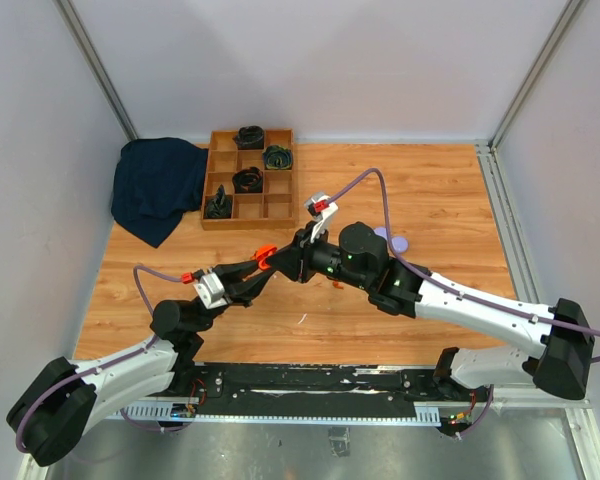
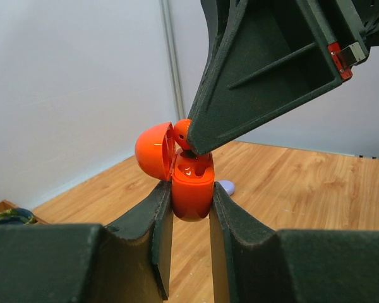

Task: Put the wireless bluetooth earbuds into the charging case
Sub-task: Place the earbud in the charging case.

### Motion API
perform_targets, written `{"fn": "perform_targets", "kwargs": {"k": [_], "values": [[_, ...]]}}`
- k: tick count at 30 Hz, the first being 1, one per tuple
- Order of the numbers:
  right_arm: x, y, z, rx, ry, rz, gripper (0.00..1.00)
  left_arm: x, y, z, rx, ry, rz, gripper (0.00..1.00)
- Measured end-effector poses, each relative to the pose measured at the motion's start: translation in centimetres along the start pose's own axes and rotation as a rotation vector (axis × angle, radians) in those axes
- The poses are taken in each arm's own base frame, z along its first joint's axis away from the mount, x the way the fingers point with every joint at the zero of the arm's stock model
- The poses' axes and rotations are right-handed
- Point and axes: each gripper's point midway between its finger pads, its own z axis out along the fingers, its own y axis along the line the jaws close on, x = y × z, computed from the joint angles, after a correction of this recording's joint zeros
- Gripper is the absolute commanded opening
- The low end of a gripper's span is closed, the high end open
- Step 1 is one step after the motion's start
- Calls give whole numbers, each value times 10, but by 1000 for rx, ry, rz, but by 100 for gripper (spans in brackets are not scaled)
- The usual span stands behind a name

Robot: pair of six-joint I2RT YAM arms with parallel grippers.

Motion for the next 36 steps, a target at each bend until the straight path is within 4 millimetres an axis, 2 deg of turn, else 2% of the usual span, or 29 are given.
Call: {"fn": "perform_targets", "kwargs": {"k": [12,23,28,36], "values": [[0,-4,1,24,-14,15,41,4,2,-1,-10,16,-5,0],[-5,-11,-6,63,-25,-35,43,4,2,-1,-14,15,-5,0],[2,-19,-10,94,18,-90,52,4,2,-1,-14,17,-6,0],[-4,-19,-10,103,30,-151,55,10,1,-1,-9,35,-11,0]]}}
